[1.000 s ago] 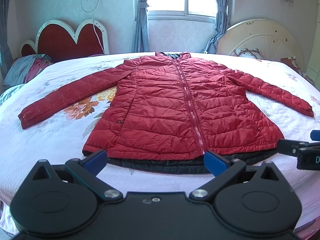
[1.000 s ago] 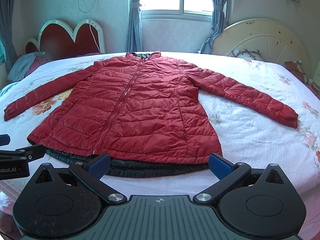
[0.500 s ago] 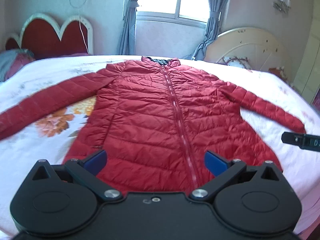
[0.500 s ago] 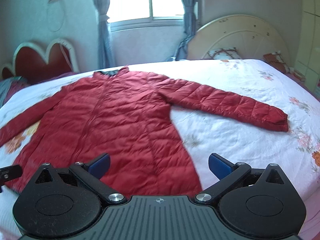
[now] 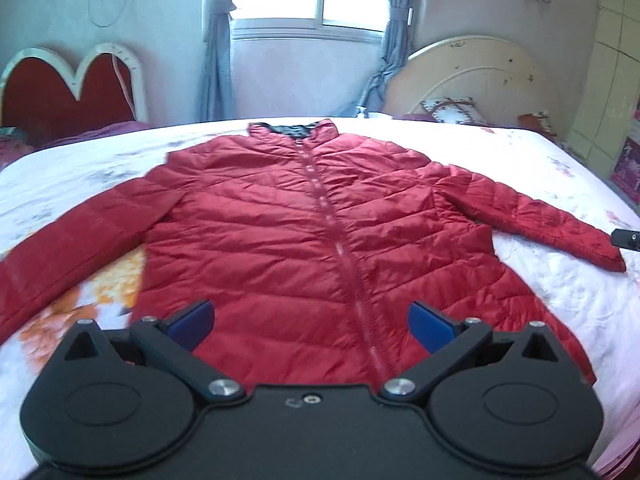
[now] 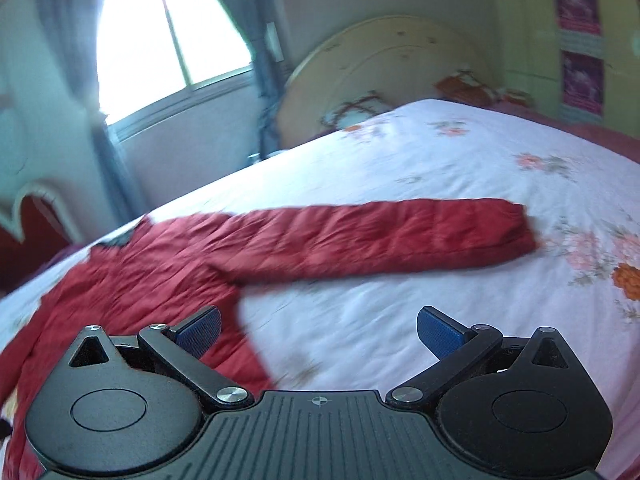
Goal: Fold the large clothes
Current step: 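Grasp the sleeve cuff with the right gripper and lift it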
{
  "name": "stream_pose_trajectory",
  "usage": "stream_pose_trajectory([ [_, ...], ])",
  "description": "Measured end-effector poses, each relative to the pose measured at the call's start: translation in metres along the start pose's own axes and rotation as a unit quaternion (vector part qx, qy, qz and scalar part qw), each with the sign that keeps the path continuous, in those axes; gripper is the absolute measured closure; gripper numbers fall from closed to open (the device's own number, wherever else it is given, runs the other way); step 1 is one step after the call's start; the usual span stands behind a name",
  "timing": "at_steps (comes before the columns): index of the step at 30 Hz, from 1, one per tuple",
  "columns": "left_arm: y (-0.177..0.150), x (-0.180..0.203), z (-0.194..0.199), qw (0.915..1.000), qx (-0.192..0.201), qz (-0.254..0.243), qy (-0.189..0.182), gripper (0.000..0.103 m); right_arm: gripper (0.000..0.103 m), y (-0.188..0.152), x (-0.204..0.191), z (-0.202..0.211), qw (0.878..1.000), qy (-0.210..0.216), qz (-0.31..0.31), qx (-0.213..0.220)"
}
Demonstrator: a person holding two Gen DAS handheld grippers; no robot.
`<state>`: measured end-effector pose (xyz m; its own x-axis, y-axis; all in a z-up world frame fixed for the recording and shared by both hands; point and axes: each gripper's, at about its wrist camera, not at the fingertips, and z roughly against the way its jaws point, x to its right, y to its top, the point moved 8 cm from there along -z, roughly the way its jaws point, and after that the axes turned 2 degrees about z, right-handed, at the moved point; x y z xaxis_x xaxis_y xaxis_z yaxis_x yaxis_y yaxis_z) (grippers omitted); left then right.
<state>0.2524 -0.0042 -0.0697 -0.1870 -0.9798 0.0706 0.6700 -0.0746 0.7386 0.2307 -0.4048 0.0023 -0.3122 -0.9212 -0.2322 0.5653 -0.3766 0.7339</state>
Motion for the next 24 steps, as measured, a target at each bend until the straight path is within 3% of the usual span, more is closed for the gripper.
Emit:
stream_pose_trajectory([
  [6, 0.019, 0.015, -0.039, 0.9998, -0.008, 0.014, -0.008, 0.000, 0.001, 0.018, 0.062, -0.033, 0.997, -0.029, -0.068, 0.002],
  [11, 0.048, 0.026, -0.066, 0.9996, 0.007, 0.023, 0.016, 0.000, 0.001, 0.023, 0.103, -0.074, 0.992, -0.036, -0.124, -0.006],
  [14, 0.066, 0.036, -0.086, 0.9994, 0.006, 0.020, 0.028, 0.000, 0.042, 0.022, 0.121, -0.097, 0.987, -0.031, -0.160, -0.015],
  [20, 0.080, 0.066, -0.127, 0.9994, -0.020, 0.000, 0.029, 0.000, 0.042, 0.009, 0.155, -0.121, 0.967, -0.016, -0.252, -0.036],
  [24, 0.083, 0.078, -0.144, 0.9992, -0.028, -0.007, 0.028, 0.000, 0.042, 0.013, 0.177, -0.122, 0.960, -0.028, -0.280, -0.006],
])
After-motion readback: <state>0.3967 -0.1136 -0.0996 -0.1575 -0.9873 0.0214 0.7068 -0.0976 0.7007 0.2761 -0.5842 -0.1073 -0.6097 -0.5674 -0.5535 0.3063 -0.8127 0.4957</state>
